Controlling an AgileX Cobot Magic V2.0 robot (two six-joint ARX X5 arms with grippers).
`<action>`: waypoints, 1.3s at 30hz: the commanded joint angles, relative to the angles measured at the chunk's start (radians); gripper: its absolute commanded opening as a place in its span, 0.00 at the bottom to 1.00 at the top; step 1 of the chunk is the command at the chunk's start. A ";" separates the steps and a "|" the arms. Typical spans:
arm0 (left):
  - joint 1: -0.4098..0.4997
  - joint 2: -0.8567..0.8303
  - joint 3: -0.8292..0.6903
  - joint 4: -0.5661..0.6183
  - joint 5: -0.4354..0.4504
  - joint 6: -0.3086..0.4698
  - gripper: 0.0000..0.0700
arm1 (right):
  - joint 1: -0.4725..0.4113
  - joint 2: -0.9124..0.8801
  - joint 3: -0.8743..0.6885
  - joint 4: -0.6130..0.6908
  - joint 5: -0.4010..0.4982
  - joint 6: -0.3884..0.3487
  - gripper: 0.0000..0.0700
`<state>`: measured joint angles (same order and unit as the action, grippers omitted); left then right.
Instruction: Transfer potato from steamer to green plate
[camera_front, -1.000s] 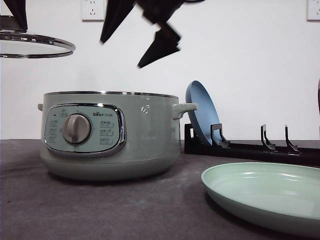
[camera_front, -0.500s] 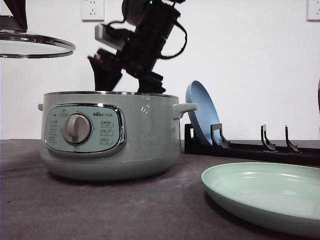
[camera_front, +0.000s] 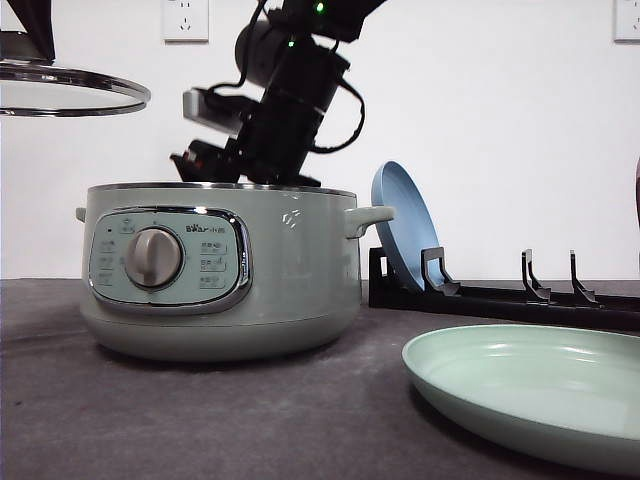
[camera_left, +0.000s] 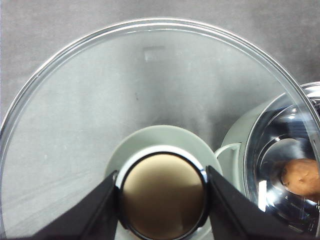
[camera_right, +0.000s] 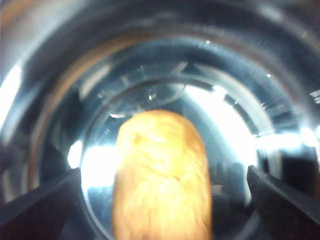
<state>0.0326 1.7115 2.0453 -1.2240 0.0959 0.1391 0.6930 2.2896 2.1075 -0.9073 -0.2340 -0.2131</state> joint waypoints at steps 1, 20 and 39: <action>0.000 -0.003 0.040 0.034 0.005 -0.010 0.01 | 0.012 0.033 0.026 0.007 0.000 -0.008 0.92; 0.000 -0.003 0.040 0.034 0.005 -0.010 0.01 | -0.001 0.027 0.230 -0.157 0.032 0.002 0.30; 0.000 -0.003 0.036 0.020 0.005 -0.009 0.01 | -0.088 -0.441 0.088 -0.505 0.067 0.049 0.30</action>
<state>0.0326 1.7115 2.0453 -1.2323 0.0959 0.1360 0.6026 1.8564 2.2130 -1.3418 -0.1756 -0.1762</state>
